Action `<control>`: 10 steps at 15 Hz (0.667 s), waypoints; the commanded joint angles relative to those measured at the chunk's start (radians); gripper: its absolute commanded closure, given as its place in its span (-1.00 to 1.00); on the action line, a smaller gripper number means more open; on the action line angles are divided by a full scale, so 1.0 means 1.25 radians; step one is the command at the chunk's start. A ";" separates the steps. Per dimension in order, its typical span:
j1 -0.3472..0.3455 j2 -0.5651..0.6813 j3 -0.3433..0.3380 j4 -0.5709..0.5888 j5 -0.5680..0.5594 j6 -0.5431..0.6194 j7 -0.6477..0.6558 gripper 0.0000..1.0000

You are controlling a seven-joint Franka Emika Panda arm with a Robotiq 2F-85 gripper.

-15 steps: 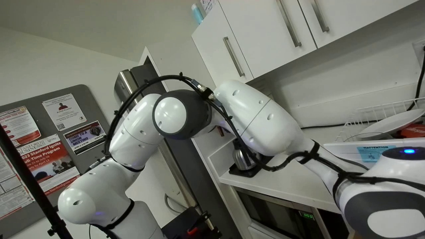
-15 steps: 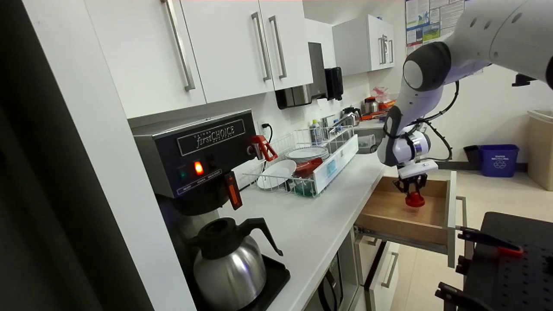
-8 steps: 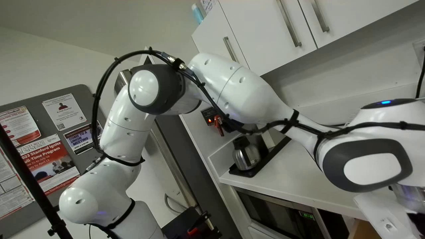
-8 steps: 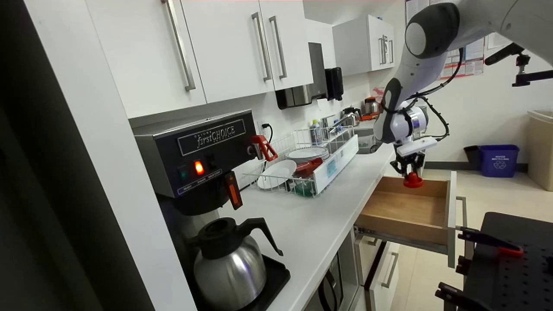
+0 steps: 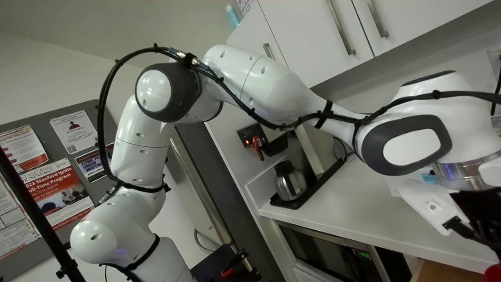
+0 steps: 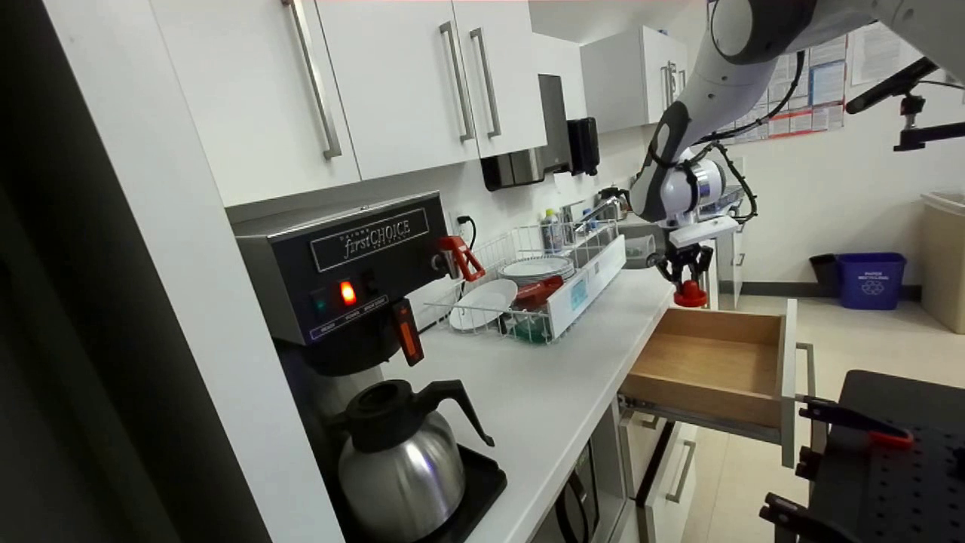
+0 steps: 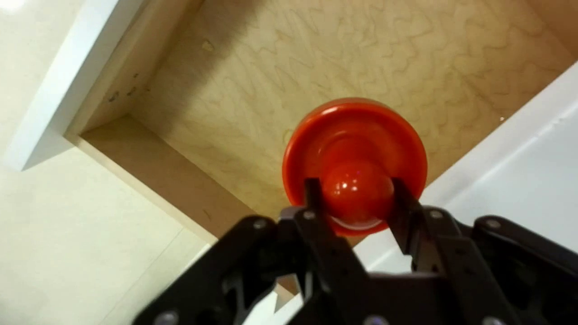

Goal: Remove the orange object from the drawer and put it on the countertop

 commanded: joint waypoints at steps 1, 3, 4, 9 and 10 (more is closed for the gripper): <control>0.002 0.014 0.027 0.074 0.026 -0.099 -0.019 0.72; 0.011 0.031 0.035 0.112 0.024 -0.110 -0.018 0.72; 0.014 0.039 0.038 0.125 0.025 -0.106 -0.017 0.72; 0.021 0.093 0.056 0.187 0.026 -0.083 -0.016 0.72; 0.021 0.102 0.058 0.195 0.027 -0.079 -0.015 0.72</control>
